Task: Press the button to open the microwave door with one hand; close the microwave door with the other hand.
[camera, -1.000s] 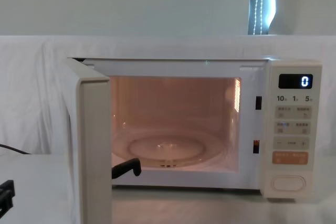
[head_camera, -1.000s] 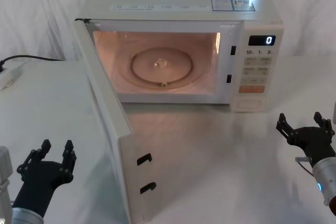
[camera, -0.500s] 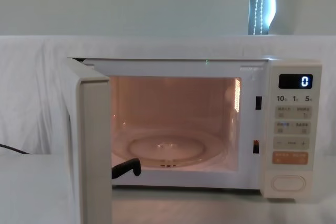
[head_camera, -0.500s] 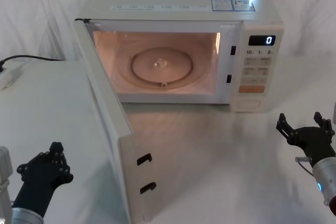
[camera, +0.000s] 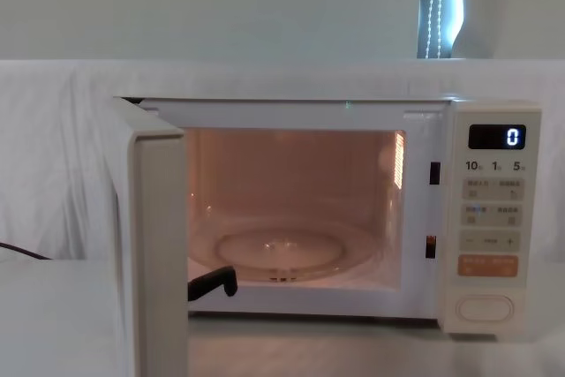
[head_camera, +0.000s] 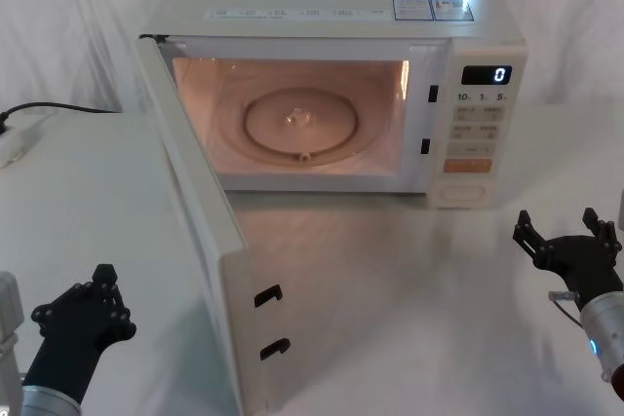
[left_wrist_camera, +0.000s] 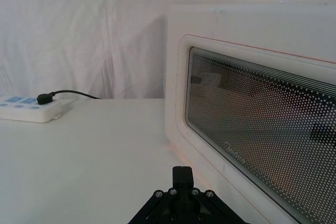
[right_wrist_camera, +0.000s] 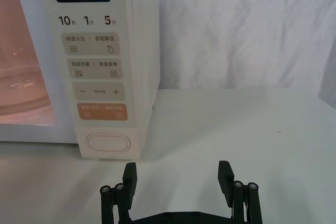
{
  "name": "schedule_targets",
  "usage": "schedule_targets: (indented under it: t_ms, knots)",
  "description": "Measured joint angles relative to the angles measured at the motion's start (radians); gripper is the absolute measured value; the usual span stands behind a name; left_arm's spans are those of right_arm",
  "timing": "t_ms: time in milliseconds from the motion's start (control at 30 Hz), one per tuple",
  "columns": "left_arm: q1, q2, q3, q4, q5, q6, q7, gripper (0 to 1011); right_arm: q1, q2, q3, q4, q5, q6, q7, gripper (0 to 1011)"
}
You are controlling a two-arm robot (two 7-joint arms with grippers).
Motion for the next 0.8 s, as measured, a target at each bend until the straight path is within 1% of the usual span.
schedule_targets:
  t_ms: [800]
  knots:
    - [0.0, 0.0, 0.0, 0.0, 0.0, 0.0, 0.0, 0, 0.0, 0.0, 0.0, 0.0, 0.0, 0.0, 0.0, 1002]
